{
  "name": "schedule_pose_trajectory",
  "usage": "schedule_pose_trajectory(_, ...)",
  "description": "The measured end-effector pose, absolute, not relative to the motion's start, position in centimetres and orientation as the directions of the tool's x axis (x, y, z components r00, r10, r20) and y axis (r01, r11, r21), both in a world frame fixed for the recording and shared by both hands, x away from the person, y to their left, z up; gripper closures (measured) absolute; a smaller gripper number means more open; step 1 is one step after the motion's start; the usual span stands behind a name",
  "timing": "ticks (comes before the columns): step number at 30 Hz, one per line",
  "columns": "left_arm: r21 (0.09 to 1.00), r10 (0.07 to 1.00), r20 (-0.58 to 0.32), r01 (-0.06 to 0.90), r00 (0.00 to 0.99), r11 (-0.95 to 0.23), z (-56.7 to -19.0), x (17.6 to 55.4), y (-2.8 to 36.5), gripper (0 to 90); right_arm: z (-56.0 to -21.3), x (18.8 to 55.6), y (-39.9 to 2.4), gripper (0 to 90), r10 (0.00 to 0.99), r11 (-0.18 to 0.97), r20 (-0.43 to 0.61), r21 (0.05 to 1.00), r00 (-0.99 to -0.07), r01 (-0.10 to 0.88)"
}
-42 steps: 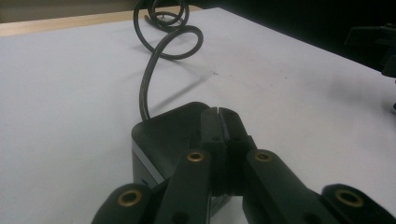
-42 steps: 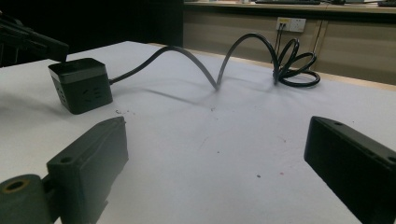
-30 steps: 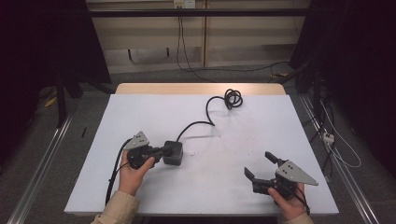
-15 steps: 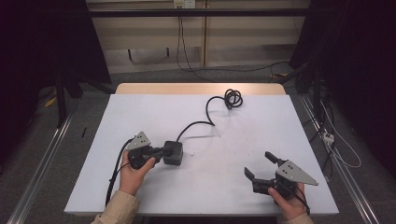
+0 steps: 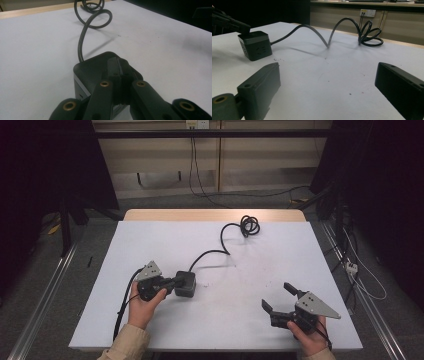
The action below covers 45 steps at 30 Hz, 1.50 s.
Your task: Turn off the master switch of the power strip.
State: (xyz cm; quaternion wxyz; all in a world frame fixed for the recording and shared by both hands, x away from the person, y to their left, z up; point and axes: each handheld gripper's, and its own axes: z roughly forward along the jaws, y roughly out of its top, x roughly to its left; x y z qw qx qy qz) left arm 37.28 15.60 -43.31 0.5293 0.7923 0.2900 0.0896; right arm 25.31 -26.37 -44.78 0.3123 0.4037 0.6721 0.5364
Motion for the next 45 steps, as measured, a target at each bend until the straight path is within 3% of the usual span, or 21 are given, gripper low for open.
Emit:
schedule_pose_trajectory(22, 0.885, 0.560, -0.114, 0.340, 0.820, -0.318, -42.97, 37.08, 15.23, 90.0, -44.80, 25.29, -26.34, 5.6, 0.877, 0.100, 0.014, 0.973, -0.480, 0.210)
schedule_pose_trajectory(45, 0.881, 0.569, -0.116, 0.349, 0.814, -0.320, -42.91, 37.00, 15.14, 90.0, -44.79, 25.26, -26.33, 5.6, 0.878, 0.100, 0.013, 0.973, -0.479, 0.209)
